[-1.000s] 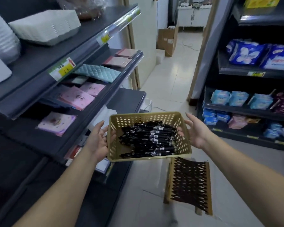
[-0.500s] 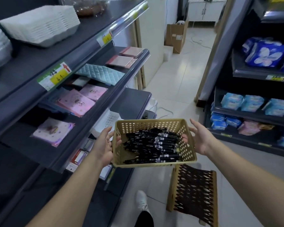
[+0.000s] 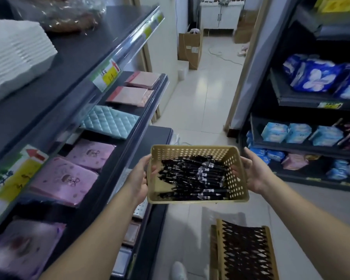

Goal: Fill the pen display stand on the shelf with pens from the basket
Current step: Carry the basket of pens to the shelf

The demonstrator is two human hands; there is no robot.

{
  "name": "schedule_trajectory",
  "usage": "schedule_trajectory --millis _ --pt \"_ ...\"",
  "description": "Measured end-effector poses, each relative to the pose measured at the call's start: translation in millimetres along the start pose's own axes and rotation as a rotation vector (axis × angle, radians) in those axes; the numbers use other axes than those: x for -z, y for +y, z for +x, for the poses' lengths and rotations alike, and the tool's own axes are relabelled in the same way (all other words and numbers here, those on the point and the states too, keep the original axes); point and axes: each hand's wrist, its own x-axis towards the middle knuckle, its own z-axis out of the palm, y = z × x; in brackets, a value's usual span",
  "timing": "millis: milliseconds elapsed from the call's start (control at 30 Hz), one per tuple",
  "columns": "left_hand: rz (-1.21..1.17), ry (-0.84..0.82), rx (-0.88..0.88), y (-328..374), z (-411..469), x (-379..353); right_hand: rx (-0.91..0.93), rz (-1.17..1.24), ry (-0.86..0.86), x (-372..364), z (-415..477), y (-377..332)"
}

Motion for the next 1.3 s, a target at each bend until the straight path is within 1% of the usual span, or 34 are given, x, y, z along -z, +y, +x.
schedule_trajectory --millis 133,400,667,900,1033,1133,1300 --pt "0.009 -0.018 0.001 7 17 -15 0.028 0.044 0.032 1 14 -5" --pt "0.071 -0.07 0.037 10 44 -25 0.029 0.033 0.08 -3 33 -26" --pt "0.108 0.005 -0.016 29 79 -36 0.011 -0.014 0.058 -29 78 -61" --pt "0.085 0.043 -0.013 59 128 -62 -0.011 -0.12 0.03 -61 144 -125" --pt "0.037 0.133 -0.007 70 178 -85 -0.047 -0.207 -0.004 -78 204 -169" --pt "-0.006 0.238 -0.02 72 211 -112 -0.076 -0.238 -0.024 -93 249 -202" --pt "-0.118 0.366 0.041 75 237 -157 -0.098 -0.303 -0.084 -100 305 -243"
